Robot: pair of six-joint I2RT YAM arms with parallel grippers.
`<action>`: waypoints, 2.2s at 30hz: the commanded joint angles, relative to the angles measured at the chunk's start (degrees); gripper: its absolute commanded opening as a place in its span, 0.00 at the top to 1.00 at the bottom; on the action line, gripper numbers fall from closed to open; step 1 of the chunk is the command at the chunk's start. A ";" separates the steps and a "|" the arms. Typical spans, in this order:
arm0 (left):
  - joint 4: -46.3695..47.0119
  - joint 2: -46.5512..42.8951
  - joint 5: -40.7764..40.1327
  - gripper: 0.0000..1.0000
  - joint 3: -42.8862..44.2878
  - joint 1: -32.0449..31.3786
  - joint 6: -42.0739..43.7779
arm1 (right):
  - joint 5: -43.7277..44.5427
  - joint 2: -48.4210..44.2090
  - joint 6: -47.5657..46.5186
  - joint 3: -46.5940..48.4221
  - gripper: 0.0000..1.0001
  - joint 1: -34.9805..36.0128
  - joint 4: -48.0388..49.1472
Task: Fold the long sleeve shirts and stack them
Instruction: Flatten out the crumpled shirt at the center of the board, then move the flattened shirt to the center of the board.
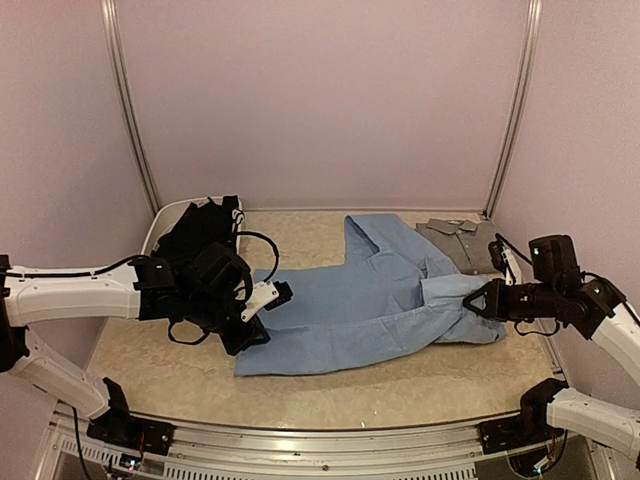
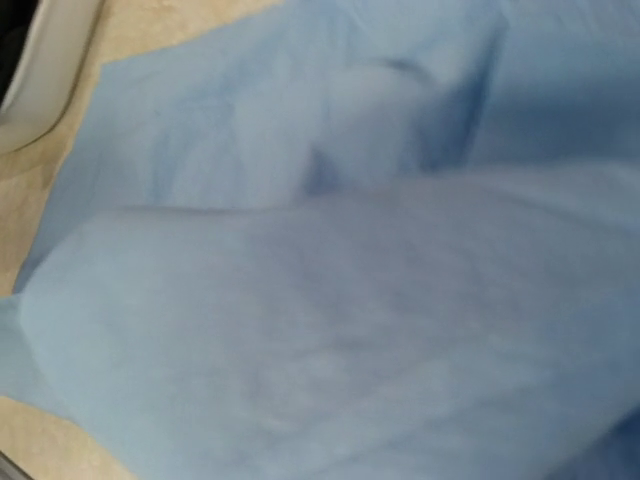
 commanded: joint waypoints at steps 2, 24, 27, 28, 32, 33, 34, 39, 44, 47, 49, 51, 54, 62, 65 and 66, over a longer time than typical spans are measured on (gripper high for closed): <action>-3.54 1.07 5.77 0.77 1.85 -3.90 -3.55 | 4.17 -7.32 9.75 -1.40 0.94 0.65 -9.84; 9.81 0.86 11.19 0.01 6.59 9.07 -12.75 | 12.05 3.81 1.67 11.93 0.00 0.87 -10.19; 10.93 6.60 11.23 0.03 11.03 15.06 -15.46 | 16.85 13.61 -3.92 13.20 0.03 0.78 -3.02; 10.40 10.40 10.85 0.04 13.08 16.37 -15.81 | 18.12 18.46 -5.61 14.78 0.05 0.79 -0.76; 9.32 21.52 9.06 0.10 20.92 18.95 -14.65 | 19.05 30.56 -11.15 20.13 0.14 0.76 10.06; 9.10 24.25 8.83 0.11 23.27 19.22 -13.75 | 18.18 33.78 -12.23 21.94 0.16 0.76 11.69; 8.48 26.20 8.20 0.12 25.13 19.54 -12.74 | 15.90 37.13 -13.26 24.11 0.18 0.88 12.68; 4.99 38.04 10.54 0.20 33.07 22.75 -9.87 | 11.58 50.31 -19.27 31.81 0.22 2.10 16.14; -1.32 44.77 8.74 0.19 39.74 24.36 -6.16 | 6.10 59.40 -24.40 37.30 0.21 2.39 18.27; -2.64 46.73 7.05 0.13 41.08 25.06 -4.44 | 5.96 63.46 -26.00 40.09 0.17 2.47 18.62; -2.20 46.96 8.05 0.13 40.89 25.47 -4.08 | 6.07 65.44 -26.82 41.23 0.17 2.51 19.50; -2.00 47.13 8.06 0.13 40.73 25.40 -3.54 | 5.85 67.87 -28.35 43.33 0.18 2.64 18.77; -2.59 48.06 7.08 0.17 40.82 25.33 -3.03 | 7.49 71.49 -30.13 46.60 0.21 2.89 16.77; -3.82 48.74 6.72 0.35 39.20 24.43 -1.62 | 6.83 77.23 -34.47 51.05 0.33 3.46 12.47; -3.76 48.74 7.56 0.46 39.11 24.36 -1.41 | 8.06 78.70 -35.31 51.51 0.38 3.56 11.82; -3.87 48.78 7.59 0.51 39.18 24.32 -1.33 | 8.20 79.06 -35.49 51.55 0.40 3.56 11.79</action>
